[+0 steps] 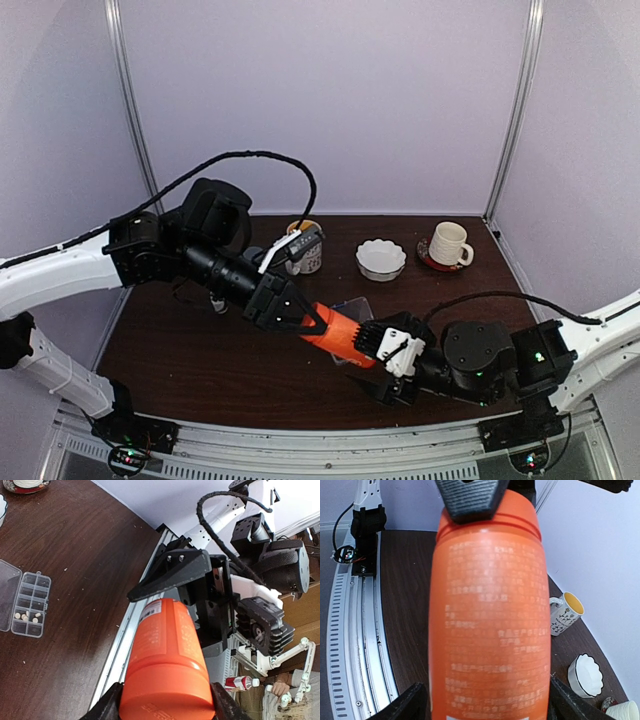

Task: Sort the pills into containers
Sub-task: Screw the lid of the pill bottle onto the pill bottle.

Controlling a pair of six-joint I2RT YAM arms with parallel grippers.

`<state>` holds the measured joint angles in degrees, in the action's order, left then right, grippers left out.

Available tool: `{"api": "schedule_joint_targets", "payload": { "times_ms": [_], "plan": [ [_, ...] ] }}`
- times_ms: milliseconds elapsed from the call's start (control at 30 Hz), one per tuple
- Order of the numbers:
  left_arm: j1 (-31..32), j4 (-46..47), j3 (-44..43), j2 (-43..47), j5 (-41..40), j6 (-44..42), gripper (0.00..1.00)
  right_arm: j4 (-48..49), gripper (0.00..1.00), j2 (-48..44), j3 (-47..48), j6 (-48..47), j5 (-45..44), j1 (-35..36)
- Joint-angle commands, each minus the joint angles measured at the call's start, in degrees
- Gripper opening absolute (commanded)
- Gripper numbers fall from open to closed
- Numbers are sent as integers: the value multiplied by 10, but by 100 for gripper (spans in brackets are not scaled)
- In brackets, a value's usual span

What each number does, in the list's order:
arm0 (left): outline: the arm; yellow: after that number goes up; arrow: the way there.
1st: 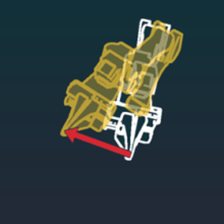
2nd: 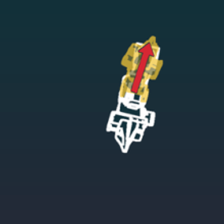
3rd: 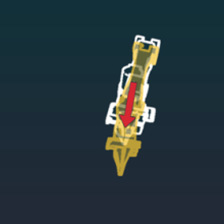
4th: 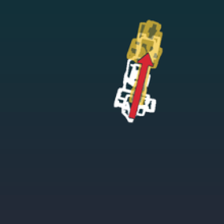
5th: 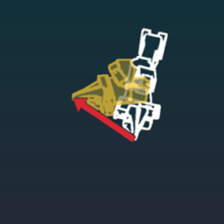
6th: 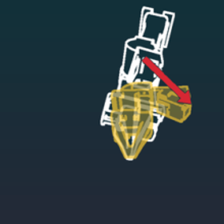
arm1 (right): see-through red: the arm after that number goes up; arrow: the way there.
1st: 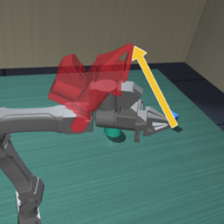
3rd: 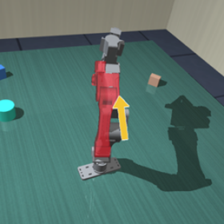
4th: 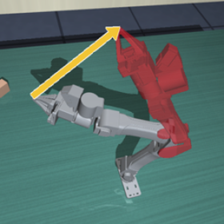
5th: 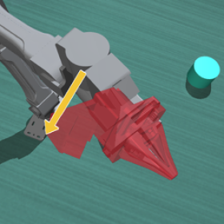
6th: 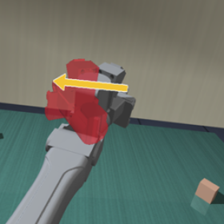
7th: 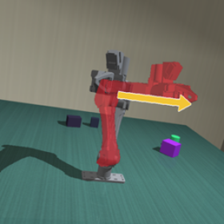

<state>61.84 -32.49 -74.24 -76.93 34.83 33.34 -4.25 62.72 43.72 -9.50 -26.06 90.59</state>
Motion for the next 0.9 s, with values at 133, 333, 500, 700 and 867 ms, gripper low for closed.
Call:
{"api": "schedule_joint_targets", "payload": {
  "times_ms": [133,333,500,700,867],
  "plan": [
    [-2,56,18,8,48,36,0,41,64,1,22,20,-70,4],
    [-2,53,22,10,46,21,0,29,28,0,28,33,-21,4],
    [-3,29,16,19,30,-49,0,16,16,-5,36,70,68,-1],
    [17,7,9,40,3,-202,0,55,10,-32,16,156,205,-45],
    [51,-13,3,59,-46,-325,0,135,6,-46,-16,238,343,-92]
  ]
}}
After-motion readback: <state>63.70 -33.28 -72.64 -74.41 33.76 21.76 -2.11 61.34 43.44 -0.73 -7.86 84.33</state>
